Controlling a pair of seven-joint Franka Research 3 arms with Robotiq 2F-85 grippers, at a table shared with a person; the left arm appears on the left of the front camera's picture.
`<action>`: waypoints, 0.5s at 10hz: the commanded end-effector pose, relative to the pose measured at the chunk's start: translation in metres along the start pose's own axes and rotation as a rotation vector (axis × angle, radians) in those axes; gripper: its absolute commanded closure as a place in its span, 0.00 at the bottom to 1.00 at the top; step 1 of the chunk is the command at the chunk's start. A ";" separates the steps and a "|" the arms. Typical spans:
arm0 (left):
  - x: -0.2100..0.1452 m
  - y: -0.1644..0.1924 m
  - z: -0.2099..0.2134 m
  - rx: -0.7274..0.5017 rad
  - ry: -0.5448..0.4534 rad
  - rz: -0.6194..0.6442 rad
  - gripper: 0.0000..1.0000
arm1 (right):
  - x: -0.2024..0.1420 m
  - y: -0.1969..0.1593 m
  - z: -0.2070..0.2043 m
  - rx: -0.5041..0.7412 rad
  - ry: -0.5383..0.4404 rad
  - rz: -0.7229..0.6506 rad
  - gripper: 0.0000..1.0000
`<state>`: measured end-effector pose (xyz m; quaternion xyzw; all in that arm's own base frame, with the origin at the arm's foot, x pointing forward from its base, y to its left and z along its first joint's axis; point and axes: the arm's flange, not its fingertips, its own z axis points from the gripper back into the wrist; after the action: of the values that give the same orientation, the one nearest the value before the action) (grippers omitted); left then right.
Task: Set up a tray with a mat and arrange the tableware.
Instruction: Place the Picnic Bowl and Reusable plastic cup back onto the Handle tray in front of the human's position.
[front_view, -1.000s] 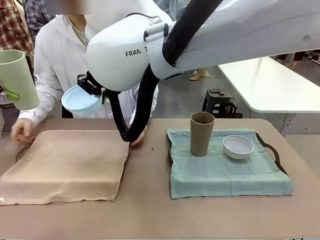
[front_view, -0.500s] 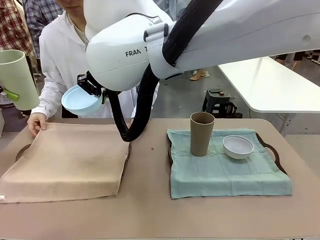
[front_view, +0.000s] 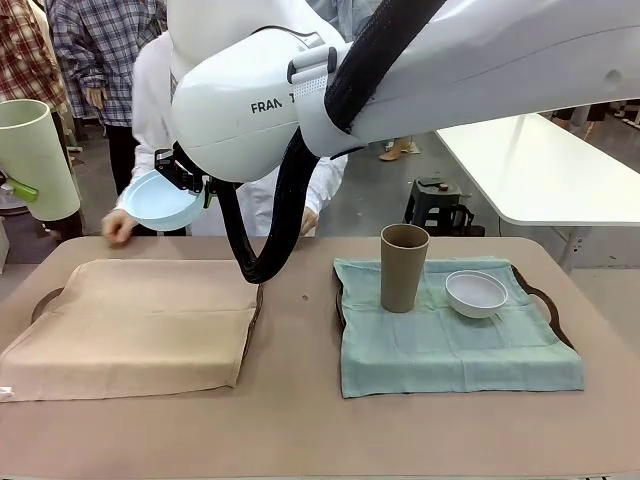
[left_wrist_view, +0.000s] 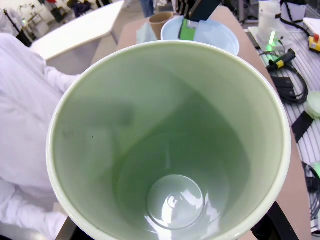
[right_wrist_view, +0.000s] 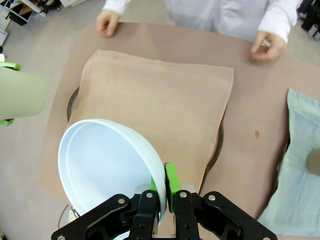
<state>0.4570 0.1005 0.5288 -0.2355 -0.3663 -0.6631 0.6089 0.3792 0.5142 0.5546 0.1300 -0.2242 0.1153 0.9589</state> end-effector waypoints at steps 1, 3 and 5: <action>0.002 0.002 0.001 0.002 0.006 -0.007 1.00 | 0.000 0.001 0.001 -0.020 -0.009 0.001 1.00; 0.000 0.000 0.000 0.000 0.000 0.000 0.18 | 0.000 -0.006 -0.016 0.018 0.005 0.029 0.94; -0.038 0.014 -0.022 -0.023 -0.016 0.004 0.18 | 0.005 -0.018 -0.064 0.021 0.020 0.003 0.94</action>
<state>0.4650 0.1039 0.5085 -0.2442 -0.3602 -0.6625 0.6097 0.4004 0.5153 0.5200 0.1298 -0.2114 0.1149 0.9619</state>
